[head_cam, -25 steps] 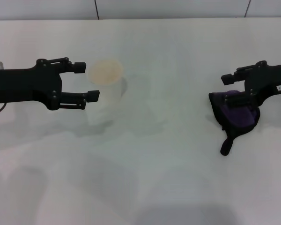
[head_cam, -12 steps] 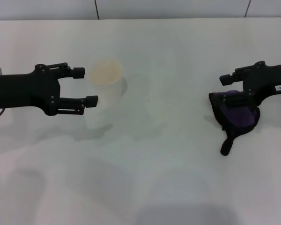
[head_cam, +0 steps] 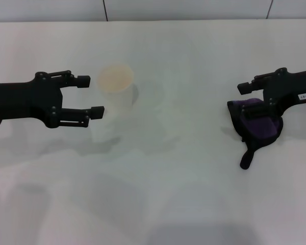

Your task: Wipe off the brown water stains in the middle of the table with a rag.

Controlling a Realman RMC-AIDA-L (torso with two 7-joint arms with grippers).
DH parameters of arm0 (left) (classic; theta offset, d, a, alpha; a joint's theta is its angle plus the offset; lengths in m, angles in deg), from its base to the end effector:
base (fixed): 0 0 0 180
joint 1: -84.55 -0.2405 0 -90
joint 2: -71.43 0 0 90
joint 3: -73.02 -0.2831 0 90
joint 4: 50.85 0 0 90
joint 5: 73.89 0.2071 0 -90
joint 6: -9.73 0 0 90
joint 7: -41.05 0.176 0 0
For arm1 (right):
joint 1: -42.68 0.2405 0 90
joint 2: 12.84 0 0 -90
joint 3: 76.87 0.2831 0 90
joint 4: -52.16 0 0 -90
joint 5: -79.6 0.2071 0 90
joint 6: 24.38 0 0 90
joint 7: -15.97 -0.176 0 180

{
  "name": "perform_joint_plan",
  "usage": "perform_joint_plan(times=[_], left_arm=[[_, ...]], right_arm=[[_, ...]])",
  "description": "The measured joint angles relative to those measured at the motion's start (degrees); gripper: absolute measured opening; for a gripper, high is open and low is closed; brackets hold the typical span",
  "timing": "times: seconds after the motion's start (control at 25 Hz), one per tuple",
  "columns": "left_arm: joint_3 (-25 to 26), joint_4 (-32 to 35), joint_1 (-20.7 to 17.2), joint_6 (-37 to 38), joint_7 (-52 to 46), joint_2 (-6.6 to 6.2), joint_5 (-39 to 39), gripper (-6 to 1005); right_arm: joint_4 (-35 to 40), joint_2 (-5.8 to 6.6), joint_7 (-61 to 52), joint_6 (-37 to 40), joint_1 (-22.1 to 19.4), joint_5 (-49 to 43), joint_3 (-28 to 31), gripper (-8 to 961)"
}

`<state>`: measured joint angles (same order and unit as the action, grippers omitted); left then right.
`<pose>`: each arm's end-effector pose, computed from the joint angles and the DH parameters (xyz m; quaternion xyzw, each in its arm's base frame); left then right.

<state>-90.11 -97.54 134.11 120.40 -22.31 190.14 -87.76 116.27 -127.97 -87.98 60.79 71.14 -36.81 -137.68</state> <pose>-0.2565 0.3610 0.0074 -0.9595 -0.1437 -0.2072 0.1255 0.2319 0.3773 -0.0017 -0.9684 0.1828 0.0911 0.1433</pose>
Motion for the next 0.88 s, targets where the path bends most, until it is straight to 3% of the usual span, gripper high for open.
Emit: perform_joint_plan(times=[0.88], left_arm=[[0.0, -1.6, -0.1, 0.2, -1.9, -0.03, 1.9, 876]], right_arm=[[0.4, 0.00, -0.4, 0.0, -0.5, 0.3, 0.0, 636]])
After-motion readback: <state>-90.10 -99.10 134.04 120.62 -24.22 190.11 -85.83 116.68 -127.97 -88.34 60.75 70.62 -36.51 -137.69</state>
